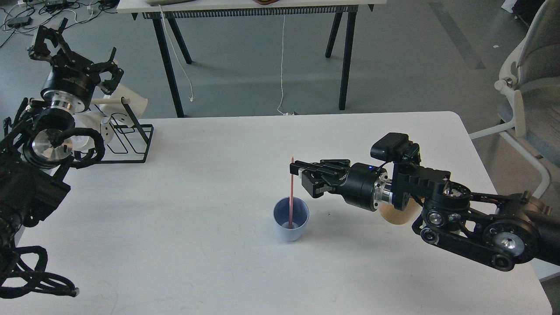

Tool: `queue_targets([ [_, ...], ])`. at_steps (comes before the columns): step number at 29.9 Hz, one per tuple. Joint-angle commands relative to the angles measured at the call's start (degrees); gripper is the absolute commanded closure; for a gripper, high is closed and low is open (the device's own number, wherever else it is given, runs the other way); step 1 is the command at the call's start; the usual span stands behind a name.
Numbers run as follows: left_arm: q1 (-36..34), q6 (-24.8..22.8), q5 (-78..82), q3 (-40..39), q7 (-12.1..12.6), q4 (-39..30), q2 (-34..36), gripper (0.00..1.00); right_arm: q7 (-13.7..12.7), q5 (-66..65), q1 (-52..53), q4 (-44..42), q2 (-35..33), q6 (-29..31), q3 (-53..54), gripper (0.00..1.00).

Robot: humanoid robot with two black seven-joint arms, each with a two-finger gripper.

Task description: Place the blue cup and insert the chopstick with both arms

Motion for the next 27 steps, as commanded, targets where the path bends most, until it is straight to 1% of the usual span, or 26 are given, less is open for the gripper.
queue_targets([
  [1,0.0,0.0,-0.1,0.0,0.0,0.0,0.1,0.00,0.0,0.0,-0.5,0.0,-0.1,-0.1,0.0,0.75],
  [2,0.0,0.0,-0.1,0.0,0.0,0.0,0.1,0.00,0.0,0.0,-0.5,0.1,-0.1,-0.1,0.0,0.71],
  [4,0.0,0.0,-0.1,0.0,0.0,0.0,0.1,0.00,0.1,0.2,-0.5,0.2,-0.4,-0.1,0.4,0.60],
  [6,0.0,0.0,-0.1,0.0,0.0,0.0,0.1,0.00,0.5,0.7,-0.3,0.4,-0.6,-0.2,1.1,0.50],
  [8,0.0,0.0,-0.1,0.0,0.0,0.0,0.3,0.00,0.6,1.1,0.1,0.6,-1.0,-0.3,3.0,0.47],
  [9,0.0,0.0,-0.1,0.0,0.0,0.0,0.3,0.00,0.6,1.2,0.1,0.9,-1.3,-0.3,4.9,0.43],
  [10,0.0,0.0,-0.1,0.0,0.0,0.0,0.3,0.00,0.6,1.4,-0.1,0.9,-1.8,-0.3,7.5,0.38],
  [11,0.1,0.0,-0.1,0.0,0.0,0.0,0.4,0.00,0.6,2.1,-0.2,0.9,-1.9,-0.3,9.7,0.30],
  [13,0.1,0.0,-0.1,0.0,0.0,0.0,0.4,0.00,0.6,6.4,-0.5,0.7,-1.8,-0.3,15.1,0.01],
  [18,0.6,0.0,-0.1,0.0,0.0,0.0,0.2,0.00,0.1,25.9,0.2,0.5,-2.1,0.0,22.8,0.01],
  [21,0.6,0.0,-0.1,-0.1,-0.1,0.0,0.0,0.00,-0.2,35.3,0.9,-0.9,-2.2,0.0,26.7,0.01],
  [25,0.6,0.0,-0.1,-0.4,-0.1,0.0,-0.3,0.00,-0.1,45.5,0.7,-6.7,-2.3,0.0,31.7,0.00],
  [27,0.6,0.0,-0.2,-0.3,-0.1,0.0,-0.6,0.00,0.5,50.9,0.5,-10.9,-1.8,0.0,33.8,0.00],
])
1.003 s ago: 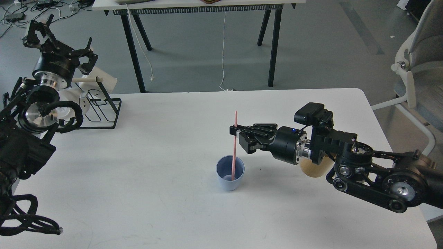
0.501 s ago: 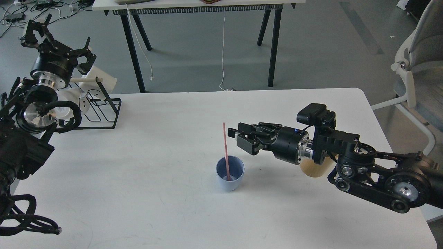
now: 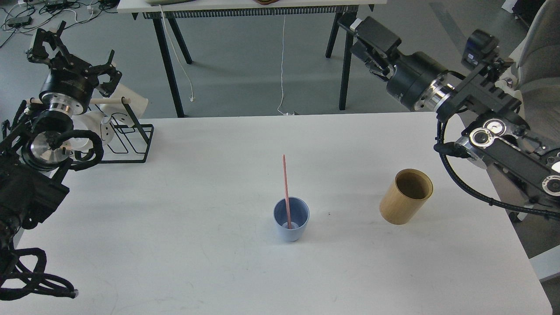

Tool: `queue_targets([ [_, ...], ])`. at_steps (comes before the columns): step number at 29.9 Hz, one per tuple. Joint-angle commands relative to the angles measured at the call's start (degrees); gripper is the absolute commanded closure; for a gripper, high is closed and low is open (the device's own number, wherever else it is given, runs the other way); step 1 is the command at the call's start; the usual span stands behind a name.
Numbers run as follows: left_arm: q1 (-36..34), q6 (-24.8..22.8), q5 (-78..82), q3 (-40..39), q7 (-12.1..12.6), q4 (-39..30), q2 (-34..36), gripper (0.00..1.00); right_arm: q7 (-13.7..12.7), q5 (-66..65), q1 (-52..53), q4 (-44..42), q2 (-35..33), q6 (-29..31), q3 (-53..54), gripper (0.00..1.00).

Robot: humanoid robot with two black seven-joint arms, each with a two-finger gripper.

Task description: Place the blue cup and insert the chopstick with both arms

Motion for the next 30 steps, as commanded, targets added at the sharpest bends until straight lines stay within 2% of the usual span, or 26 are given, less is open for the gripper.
queue_targets([
  [1,0.0,0.0,0.0,0.0,0.0,0.0,-0.3,0.00,0.7,10.3,-0.3,-7.3,0.8,0.0,4.0,0.00],
  [3,0.0,0.0,0.0,0.1,0.0,-0.1,-0.4,0.00,1.2,16.6,-0.2,-11.3,1.7,1.0,6.5,0.00],
  [9,0.0,0.0,0.0,0.1,0.0,-0.3,-1.3,0.00,1.1,30.5,0.2,-26.0,7.0,15.6,15.5,0.00],
  [17,0.4,0.0,0.0,-0.1,0.0,-0.4,-1.8,0.00,0.8,39.0,0.2,-39.8,11.6,23.5,17.8,0.00],
  [23,0.6,0.0,0.0,-0.3,0.0,-0.4,-1.8,0.00,1.3,39.8,0.3,-43.3,13.1,24.3,17.8,0.00],
  [27,0.6,0.0,0.0,-0.3,0.0,-0.4,-1.8,0.00,3.6,40.0,0.3,-44.0,15.2,23.9,17.8,0.00],
  [30,0.6,0.0,0.0,-0.3,0.0,-0.4,-1.8,0.00,3.9,40.0,0.3,-43.8,15.2,24.1,17.1,0.00],
])
